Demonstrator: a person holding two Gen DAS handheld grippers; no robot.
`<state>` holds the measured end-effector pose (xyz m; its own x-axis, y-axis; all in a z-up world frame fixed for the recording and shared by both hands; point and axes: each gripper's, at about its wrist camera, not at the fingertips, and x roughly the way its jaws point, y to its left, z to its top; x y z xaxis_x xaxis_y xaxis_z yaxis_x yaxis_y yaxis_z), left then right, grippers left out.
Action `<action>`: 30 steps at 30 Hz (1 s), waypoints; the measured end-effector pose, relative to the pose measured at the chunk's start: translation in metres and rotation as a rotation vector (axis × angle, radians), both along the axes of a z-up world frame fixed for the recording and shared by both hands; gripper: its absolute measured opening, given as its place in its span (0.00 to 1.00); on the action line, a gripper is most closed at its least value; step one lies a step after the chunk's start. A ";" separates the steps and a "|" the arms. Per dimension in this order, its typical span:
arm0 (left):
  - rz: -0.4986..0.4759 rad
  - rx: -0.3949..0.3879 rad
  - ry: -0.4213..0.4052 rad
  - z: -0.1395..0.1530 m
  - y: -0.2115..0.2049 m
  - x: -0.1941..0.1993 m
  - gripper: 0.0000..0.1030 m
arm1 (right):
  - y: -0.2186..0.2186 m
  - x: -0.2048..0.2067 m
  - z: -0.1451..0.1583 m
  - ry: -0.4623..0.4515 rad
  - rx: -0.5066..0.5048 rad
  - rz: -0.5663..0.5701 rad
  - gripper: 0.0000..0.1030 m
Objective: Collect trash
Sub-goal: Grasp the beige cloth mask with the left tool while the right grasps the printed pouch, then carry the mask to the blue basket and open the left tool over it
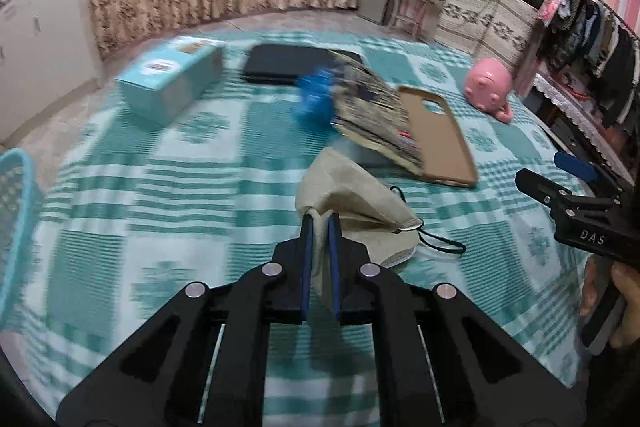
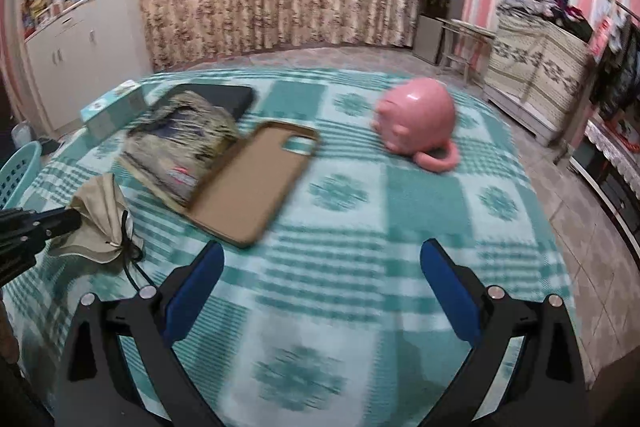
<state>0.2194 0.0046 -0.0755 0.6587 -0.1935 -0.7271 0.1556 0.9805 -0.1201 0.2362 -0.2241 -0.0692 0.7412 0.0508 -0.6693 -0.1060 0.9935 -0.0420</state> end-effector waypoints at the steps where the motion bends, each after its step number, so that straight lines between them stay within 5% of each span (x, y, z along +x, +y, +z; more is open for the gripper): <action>1: 0.010 0.001 -0.005 0.002 0.008 0.000 0.06 | 0.008 0.003 0.001 0.000 0.000 0.013 0.94; 11: 0.181 0.043 -0.041 0.020 0.110 -0.010 0.06 | 0.110 0.058 0.008 0.034 0.014 0.109 0.94; 19: 0.280 0.039 -0.042 0.018 0.169 -0.013 0.06 | 0.155 0.116 -0.013 0.133 -0.041 -0.007 0.91; 20: 0.285 0.040 -0.043 0.018 0.172 -0.016 0.06 | 0.155 0.121 -0.014 0.143 -0.040 -0.015 0.86; 22: 0.294 0.035 -0.044 0.016 0.177 -0.019 0.06 | 0.153 0.128 -0.021 0.197 -0.013 -0.019 0.57; 23: 0.298 0.028 -0.043 0.015 0.179 -0.020 0.06 | 0.151 0.128 -0.022 0.203 0.001 -0.017 0.55; 26: 0.312 0.009 -0.045 0.015 0.188 -0.022 0.06 | 0.152 0.117 -0.009 0.151 -0.004 0.025 0.29; 27: 0.315 0.002 -0.050 0.016 0.190 -0.022 0.06 | 0.150 0.114 -0.002 0.129 -0.005 0.033 0.14; 30: 0.326 -0.022 -0.080 0.028 0.196 -0.024 0.06 | 0.142 0.107 0.024 0.074 0.003 0.047 0.05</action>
